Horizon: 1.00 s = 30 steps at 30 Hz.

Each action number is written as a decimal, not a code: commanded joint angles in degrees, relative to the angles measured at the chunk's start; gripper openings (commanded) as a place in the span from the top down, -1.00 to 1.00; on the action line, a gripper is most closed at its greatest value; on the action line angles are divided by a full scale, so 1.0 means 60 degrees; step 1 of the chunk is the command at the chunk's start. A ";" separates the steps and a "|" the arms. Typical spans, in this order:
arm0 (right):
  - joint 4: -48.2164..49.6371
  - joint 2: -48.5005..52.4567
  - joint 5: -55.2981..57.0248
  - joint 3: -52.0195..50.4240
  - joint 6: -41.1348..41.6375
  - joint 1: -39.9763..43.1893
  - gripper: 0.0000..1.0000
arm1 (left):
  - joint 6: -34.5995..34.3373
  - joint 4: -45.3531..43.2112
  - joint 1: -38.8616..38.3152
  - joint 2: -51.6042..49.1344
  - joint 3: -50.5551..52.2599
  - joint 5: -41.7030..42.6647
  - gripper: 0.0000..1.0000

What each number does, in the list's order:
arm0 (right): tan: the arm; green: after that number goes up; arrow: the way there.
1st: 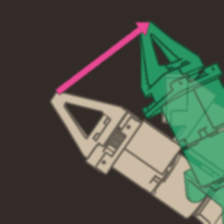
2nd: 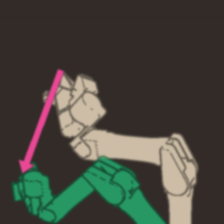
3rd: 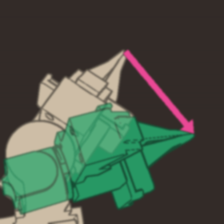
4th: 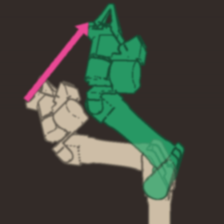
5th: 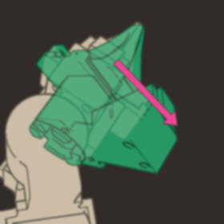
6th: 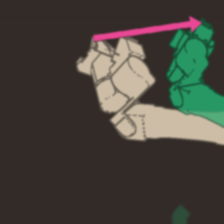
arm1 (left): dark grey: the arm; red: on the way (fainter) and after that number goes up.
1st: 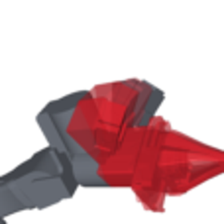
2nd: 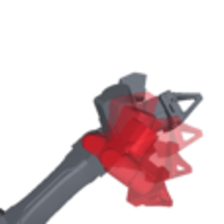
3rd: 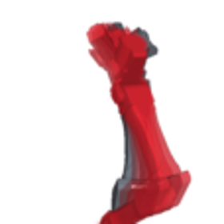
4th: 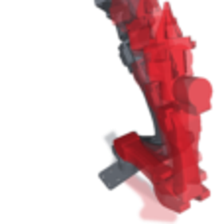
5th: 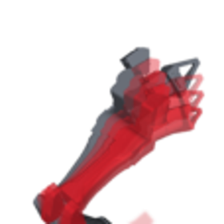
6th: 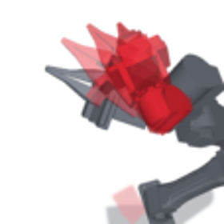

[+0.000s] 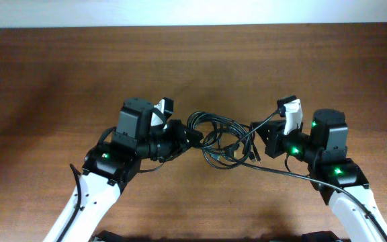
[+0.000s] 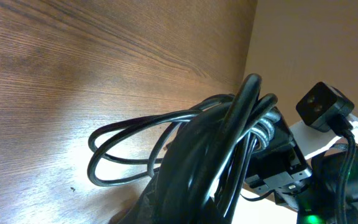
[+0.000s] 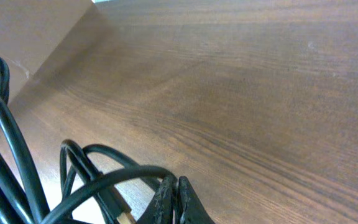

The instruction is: Untangle cables

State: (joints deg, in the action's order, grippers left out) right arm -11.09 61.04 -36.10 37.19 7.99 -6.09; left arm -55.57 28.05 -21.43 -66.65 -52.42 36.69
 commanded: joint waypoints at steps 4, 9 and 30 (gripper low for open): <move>-0.0627 0.0033 -0.0175 0.0146 -0.0044 0.0018 0.22 | -0.0120 -0.0051 -0.0051 0.0004 -0.0255 0.0248 1.00; -0.1035 0.0033 -0.0168 0.0146 -0.0302 0.0018 0.17 | -0.0284 -0.0117 -0.0029 0.0004 -0.0255 0.0372 1.00; -0.1016 0.0033 -0.0350 0.0146 -0.0291 0.0022 0.92 | -0.0437 -0.0299 -0.0025 0.0004 -0.0255 0.0025 0.80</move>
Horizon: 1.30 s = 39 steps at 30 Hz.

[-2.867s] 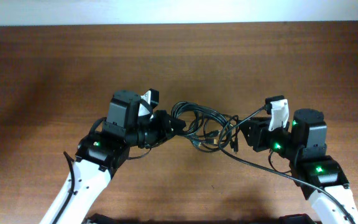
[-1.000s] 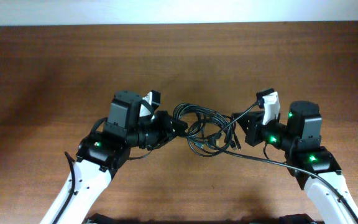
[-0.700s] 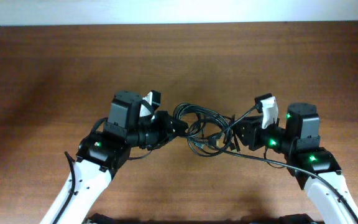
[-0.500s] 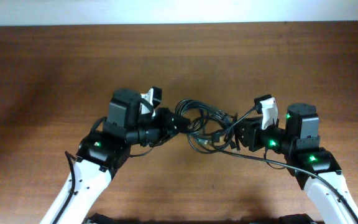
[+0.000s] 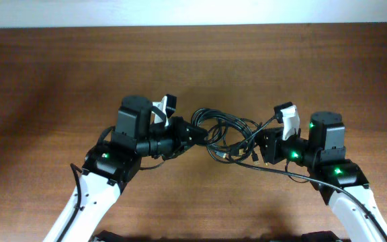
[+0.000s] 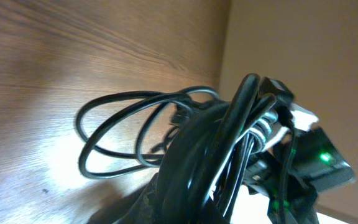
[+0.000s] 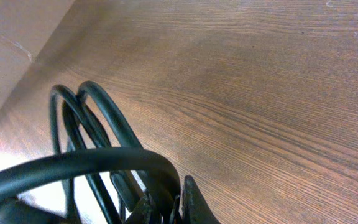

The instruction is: Untangle cables

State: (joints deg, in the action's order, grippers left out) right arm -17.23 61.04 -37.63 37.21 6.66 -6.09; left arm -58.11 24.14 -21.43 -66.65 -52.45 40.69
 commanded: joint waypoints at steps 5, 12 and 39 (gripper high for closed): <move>0.0007 0.0033 -0.0131 0.0142 -0.0069 0.0018 0.92 | -0.0018 0.1231 -0.0025 0.0004 -0.0251 -0.2382 -0.12; 0.0015 0.0033 -0.0240 0.0142 -0.0066 0.0018 0.92 | 0.0452 0.1322 -0.0029 0.0000 -0.0251 -0.2721 -0.98; 0.1585 0.0033 -0.2645 0.0142 0.0546 0.0022 0.92 | 0.3453 0.0463 -0.0572 -0.0889 -0.0248 -0.1960 -0.64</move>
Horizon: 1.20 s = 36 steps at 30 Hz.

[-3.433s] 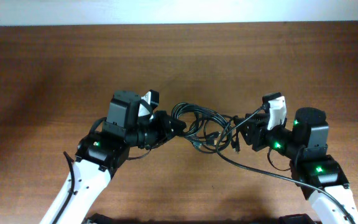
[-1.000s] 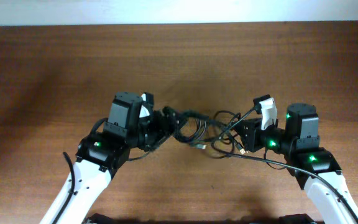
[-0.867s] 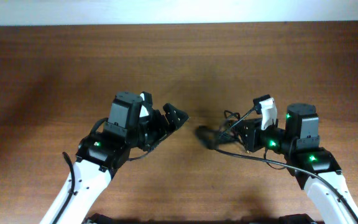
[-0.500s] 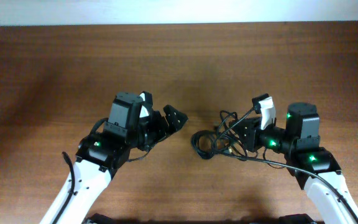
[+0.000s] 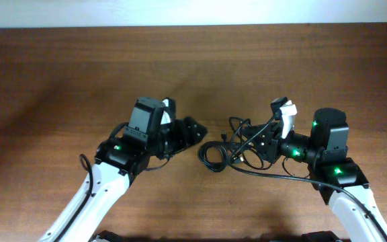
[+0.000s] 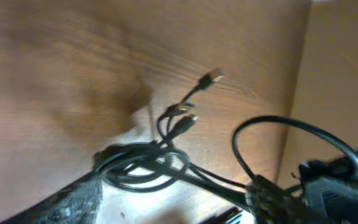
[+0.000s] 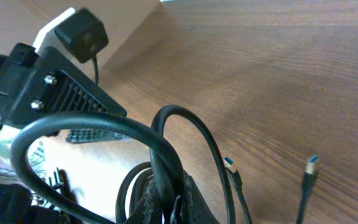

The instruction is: Untangle cables

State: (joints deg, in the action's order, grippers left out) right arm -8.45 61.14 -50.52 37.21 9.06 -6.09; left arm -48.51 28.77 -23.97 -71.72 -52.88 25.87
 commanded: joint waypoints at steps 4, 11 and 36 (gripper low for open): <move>0.0171 0.0015 -0.0619 0.0142 0.0146 0.0022 0.92 | 0.3563 -0.0142 -0.0375 -0.0044 -0.0175 0.0543 -0.86; 0.0168 0.0015 -0.0623 0.0142 0.0146 0.0022 0.92 | 0.2699 -0.0423 -0.0357 -0.0044 -0.0175 0.0539 -0.58; 0.2473 0.0015 -0.3118 0.0142 0.1861 0.0029 0.92 | 1.4032 -0.0124 -0.1104 -0.0044 -0.0175 0.1730 -0.19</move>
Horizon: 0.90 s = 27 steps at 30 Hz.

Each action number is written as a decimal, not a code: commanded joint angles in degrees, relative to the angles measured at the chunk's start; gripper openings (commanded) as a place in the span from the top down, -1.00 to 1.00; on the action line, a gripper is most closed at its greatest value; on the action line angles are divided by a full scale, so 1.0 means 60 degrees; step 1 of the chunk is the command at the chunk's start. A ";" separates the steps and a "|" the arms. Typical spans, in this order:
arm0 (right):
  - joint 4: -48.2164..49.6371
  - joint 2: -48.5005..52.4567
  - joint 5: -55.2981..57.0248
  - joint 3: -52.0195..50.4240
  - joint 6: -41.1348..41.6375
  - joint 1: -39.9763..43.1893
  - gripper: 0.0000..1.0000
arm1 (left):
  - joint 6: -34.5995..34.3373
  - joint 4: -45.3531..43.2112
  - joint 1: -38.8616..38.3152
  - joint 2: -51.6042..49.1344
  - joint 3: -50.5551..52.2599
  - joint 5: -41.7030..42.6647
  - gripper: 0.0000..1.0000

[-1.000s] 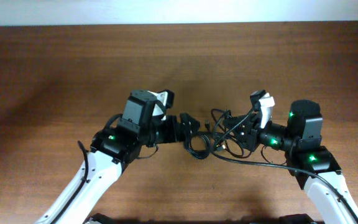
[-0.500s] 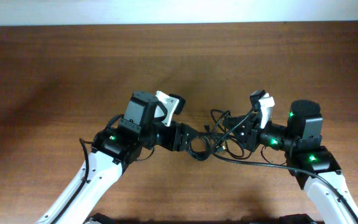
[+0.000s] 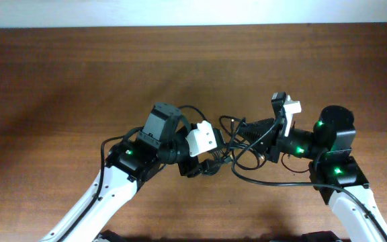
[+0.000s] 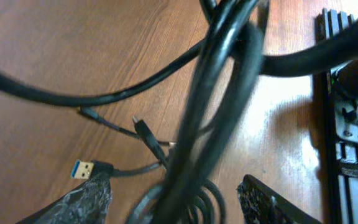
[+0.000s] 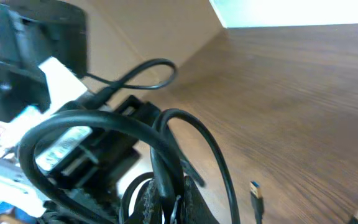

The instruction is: Untangle cables

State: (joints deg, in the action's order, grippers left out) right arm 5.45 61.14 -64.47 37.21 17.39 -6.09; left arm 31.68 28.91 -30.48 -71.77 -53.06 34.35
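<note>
A tangle of black cables [image 3: 228, 149] lies and hangs between the two arms at the table's middle. My right gripper [image 5: 173, 202] is shut on a thick black cable [image 5: 166, 155] that loops up in front of it; in the overhead view the right gripper [image 3: 244, 129] holds the tangle's right side. My left gripper [image 4: 176, 205] is open, its fingers [image 4: 82, 202] wide apart on either side of the blurred cable bundle [image 4: 222, 81] and a coil below it. Seen from overhead, the left gripper [image 3: 203, 165] sits at the tangle's lower left. A blue USB plug [image 4: 82, 168] lies on the wood.
The brown wooden table [image 3: 79, 74] stretches around the arms. Loose plug ends [image 5: 257, 188] lie on it to the right of the held cable. A cable trails from the tangle toward the right arm's base [image 3: 274, 180]. The left wrist's white camera mount [image 3: 203, 140] is close to the tangle.
My left gripper, open and clear to the left of the tangle before, now sits at the tangle with its open fingers either side of the cables. The right gripper is still shut on its cable.
First both grippers were shut on the tangle, left on a thick bundle, right on one cable, and stayed so as they drew closer. Then the left was open and off to the left, the tangle hanging from the right. Now the open left straddles the cables again.
</note>
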 commanded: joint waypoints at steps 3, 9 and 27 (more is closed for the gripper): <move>0.0142 0.0015 -0.0787 0.0142 0.0470 0.0029 0.92 | 0.0667 -0.0219 -0.0018 -0.0036 -0.0146 0.0321 0.53; 0.0131 0.0015 -0.0714 0.0142 0.0466 0.0029 0.92 | 0.0659 -0.0204 -0.0018 -0.0036 -0.0146 0.0321 1.00; -0.0182 0.0022 -0.0233 0.0138 0.0175 0.0029 -1.00 | 0.0659 -0.0036 -0.0018 -0.0036 -0.0146 0.0321 1.00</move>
State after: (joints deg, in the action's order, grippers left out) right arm 4.80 61.14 -66.76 37.21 19.07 -6.09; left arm 35.16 28.25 -30.48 -71.81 -53.06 35.35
